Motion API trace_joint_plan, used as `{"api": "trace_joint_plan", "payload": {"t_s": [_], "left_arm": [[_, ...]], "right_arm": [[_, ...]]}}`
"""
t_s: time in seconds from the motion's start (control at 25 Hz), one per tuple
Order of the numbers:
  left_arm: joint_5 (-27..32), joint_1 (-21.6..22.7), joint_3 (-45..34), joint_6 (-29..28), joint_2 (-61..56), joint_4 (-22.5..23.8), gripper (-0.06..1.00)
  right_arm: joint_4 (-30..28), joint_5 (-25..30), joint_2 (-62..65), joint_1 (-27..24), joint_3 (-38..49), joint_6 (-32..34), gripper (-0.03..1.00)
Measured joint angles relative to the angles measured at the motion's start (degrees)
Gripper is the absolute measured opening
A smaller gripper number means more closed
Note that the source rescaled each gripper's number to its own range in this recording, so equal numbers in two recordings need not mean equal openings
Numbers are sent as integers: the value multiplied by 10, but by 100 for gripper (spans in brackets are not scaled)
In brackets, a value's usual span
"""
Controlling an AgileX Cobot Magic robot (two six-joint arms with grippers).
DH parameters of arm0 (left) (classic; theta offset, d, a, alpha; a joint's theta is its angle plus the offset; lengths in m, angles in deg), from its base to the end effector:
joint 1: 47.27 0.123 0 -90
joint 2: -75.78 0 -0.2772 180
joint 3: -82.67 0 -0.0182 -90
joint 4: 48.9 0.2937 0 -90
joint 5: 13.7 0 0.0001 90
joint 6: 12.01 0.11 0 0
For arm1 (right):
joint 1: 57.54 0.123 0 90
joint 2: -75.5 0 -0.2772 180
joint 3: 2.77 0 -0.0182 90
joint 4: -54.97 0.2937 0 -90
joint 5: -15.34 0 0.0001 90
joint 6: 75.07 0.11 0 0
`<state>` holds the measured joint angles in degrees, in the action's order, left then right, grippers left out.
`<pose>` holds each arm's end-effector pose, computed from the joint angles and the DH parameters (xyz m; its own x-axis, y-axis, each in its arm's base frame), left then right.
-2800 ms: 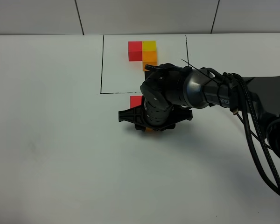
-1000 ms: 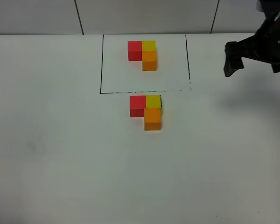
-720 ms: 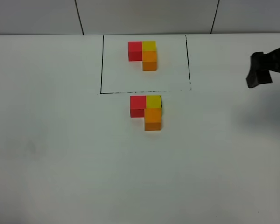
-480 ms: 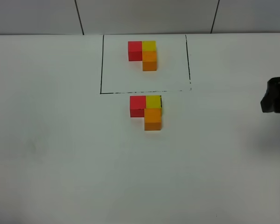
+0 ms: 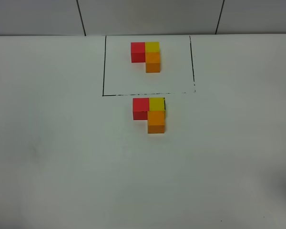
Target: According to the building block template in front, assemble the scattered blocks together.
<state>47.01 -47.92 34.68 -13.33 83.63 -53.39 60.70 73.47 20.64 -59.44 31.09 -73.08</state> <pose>0.0563 -0.0082 0.2918 -0.4494 -0.0562 -0.8916 0.0449 0.9953 -0.0853 0.1939 0.0029 0.2828 -0.8335 0.1149 -0.5404 0.0597 0.9911 0.1187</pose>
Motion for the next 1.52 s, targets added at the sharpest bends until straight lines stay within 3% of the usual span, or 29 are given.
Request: {"api": "trace_joint_plan", "payload": {"t_s": [0.28, 0.6, 0.92, 1.52], "left_arm": [[0, 0, 0, 0, 0, 0, 72], [0, 0, 0, 0, 0, 0, 72], [0, 0, 0, 0, 0, 0, 72], [0, 0, 0, 0, 0, 0, 72]], "right_arm": [[10, 20, 146, 0, 76, 17, 100], [-7, 29, 284, 44, 132, 12, 100], [-14, 24, 404, 50, 146, 3, 100], [-14, 25, 471, 50, 150, 3, 92]]}}
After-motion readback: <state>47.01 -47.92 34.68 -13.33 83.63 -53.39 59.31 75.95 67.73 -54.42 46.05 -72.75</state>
